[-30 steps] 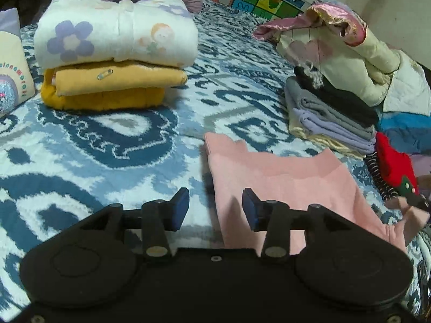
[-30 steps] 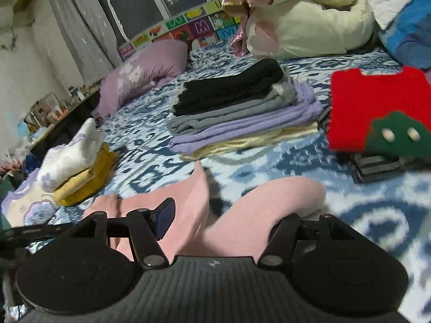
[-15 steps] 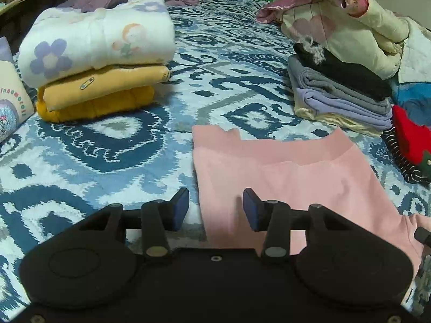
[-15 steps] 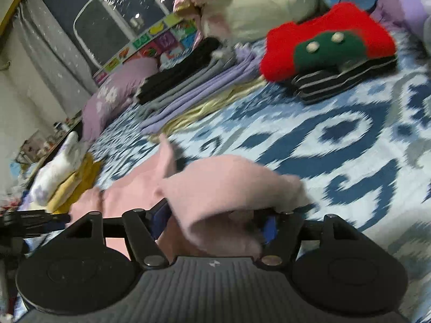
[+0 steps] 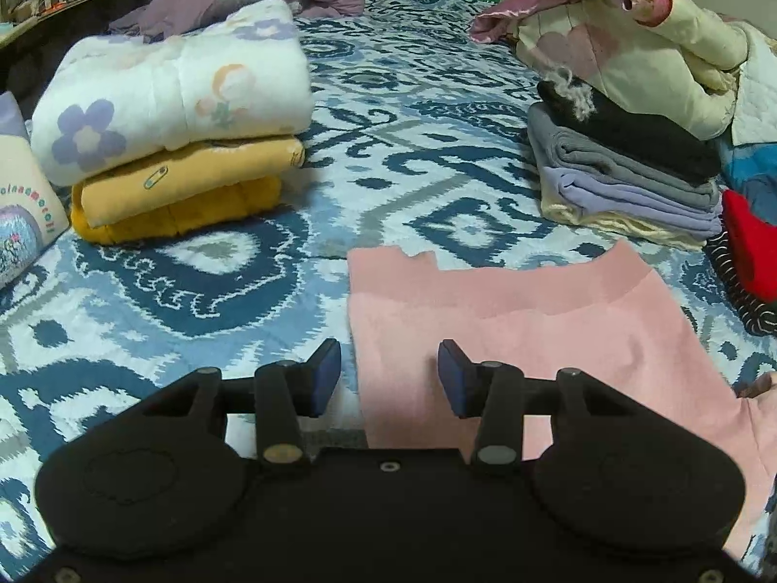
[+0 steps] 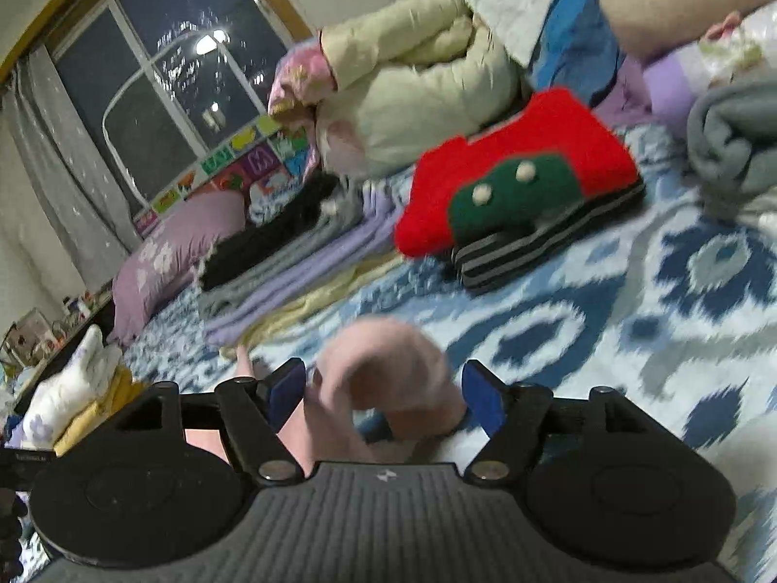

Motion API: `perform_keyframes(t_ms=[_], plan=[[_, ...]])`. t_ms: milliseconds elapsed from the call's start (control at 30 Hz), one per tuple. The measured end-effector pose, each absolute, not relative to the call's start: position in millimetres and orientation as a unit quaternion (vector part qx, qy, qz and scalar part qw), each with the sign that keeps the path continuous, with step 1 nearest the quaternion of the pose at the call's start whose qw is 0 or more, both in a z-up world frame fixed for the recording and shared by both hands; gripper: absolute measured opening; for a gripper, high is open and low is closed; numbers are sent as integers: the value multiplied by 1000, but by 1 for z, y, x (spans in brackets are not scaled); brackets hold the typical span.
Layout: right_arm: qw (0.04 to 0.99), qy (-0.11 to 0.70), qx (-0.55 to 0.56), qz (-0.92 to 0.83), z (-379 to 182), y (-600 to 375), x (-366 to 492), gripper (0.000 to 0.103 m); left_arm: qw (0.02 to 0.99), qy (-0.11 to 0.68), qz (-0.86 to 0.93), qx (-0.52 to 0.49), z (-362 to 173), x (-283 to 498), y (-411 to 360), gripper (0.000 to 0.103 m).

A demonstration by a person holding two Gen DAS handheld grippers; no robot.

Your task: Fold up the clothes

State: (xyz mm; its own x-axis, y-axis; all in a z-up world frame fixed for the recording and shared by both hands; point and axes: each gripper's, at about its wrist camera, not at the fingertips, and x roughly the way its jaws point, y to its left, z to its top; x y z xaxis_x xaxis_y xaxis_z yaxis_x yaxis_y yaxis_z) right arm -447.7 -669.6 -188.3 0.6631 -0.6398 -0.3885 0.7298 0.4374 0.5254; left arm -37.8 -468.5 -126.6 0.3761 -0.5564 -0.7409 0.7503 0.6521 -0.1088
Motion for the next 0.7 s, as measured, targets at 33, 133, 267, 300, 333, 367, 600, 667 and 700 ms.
perform_keyframes(t_ms=[33, 133, 267, 300, 333, 367, 600, 667, 700], plan=[[843, 58, 340, -412, -186, -671, -451, 75, 821, 391, -397, 126, -126, -39, -469, 44], [829, 35, 350, -435, -185, -676, -467, 77, 823, 389, -394, 129, -123, -41, -469, 44], [818, 17, 369, -441, -188, -682, -478, 78, 827, 393, -389, 104, -121, -33, -465, 44], [818, 18, 375, -436, -190, -683, -477, 78, 826, 397, -389, 93, -122, -29, -464, 44], [820, 23, 378, -429, -191, -683, -474, 78, 826, 400, -389, 83, -123, -26, -463, 44], [826, 28, 375, -420, -192, -681, -469, 78, 825, 404, -389, 74, -124, -23, -463, 44], [864, 64, 324, -381, -188, -666, -437, 79, 815, 423, -393, 46, -141, -5, -476, 36], [866, 73, 318, -380, -188, -665, -432, 81, 813, 427, -392, 49, -147, -2, -482, 21], [865, 76, 317, -380, -189, -664, -431, 82, 816, 427, -387, 53, -149, -1, -482, 13]])
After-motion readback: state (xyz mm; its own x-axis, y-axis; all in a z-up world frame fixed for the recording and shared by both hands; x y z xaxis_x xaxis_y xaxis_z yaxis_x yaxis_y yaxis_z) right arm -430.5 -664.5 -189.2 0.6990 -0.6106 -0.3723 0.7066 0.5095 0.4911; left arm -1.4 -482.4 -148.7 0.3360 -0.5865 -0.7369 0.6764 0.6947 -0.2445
